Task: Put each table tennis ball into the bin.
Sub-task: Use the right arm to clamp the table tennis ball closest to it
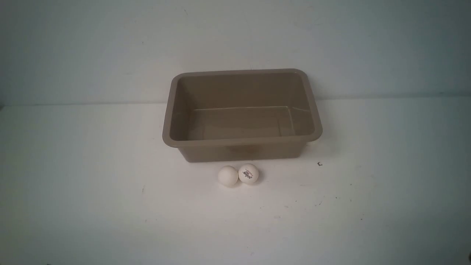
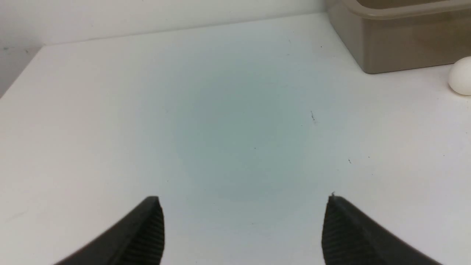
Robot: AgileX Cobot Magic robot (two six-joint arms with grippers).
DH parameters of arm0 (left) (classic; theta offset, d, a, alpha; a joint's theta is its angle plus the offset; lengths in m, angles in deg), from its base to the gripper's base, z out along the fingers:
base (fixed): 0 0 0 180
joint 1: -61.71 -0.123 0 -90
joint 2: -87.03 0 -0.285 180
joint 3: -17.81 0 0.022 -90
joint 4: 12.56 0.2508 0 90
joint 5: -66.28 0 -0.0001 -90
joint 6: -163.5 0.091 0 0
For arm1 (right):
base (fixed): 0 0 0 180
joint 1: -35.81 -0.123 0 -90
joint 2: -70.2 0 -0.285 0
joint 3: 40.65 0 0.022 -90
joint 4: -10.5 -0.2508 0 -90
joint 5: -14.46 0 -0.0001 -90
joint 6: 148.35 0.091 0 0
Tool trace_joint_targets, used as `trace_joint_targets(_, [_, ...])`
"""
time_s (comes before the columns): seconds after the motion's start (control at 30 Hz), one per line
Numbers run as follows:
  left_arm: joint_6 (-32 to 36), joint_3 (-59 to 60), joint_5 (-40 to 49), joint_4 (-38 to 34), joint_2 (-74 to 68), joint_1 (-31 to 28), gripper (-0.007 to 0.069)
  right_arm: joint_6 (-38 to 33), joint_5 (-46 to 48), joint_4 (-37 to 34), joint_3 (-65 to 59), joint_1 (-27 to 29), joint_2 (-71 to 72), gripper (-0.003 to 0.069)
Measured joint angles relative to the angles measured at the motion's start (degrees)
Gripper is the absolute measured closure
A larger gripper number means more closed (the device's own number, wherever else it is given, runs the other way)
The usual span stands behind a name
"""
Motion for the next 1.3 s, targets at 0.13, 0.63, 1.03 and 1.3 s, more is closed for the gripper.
trace_joint_targets(0.13, [0.0, 0.0, 0.0, 0.0, 0.0, 0.0, 0.0104, 0.0, 0.0, 0.0, 0.0, 0.0, 0.0, 0.0165])
trace_joint_targets(0.63, [0.0, 0.0, 0.0, 0.0, 0.0, 0.0, 0.0104, 0.0, 0.0, 0.0, 0.0, 0.0, 0.0, 0.0165])
trace_joint_targets(1.03, [0.0, 0.0, 0.0, 0.0, 0.0, 0.0, 0.0104, 0.04, -1.67, 1.52, -0.19, 0.0, 0.0, 0.0165])
trace_joint_targets(1.3, [0.0, 0.0, 0.0, 0.0, 0.0, 0.0, 0.0104, 1.15, -7.51, -0.02, 7.13, 0.0, 0.0, 0.0165])
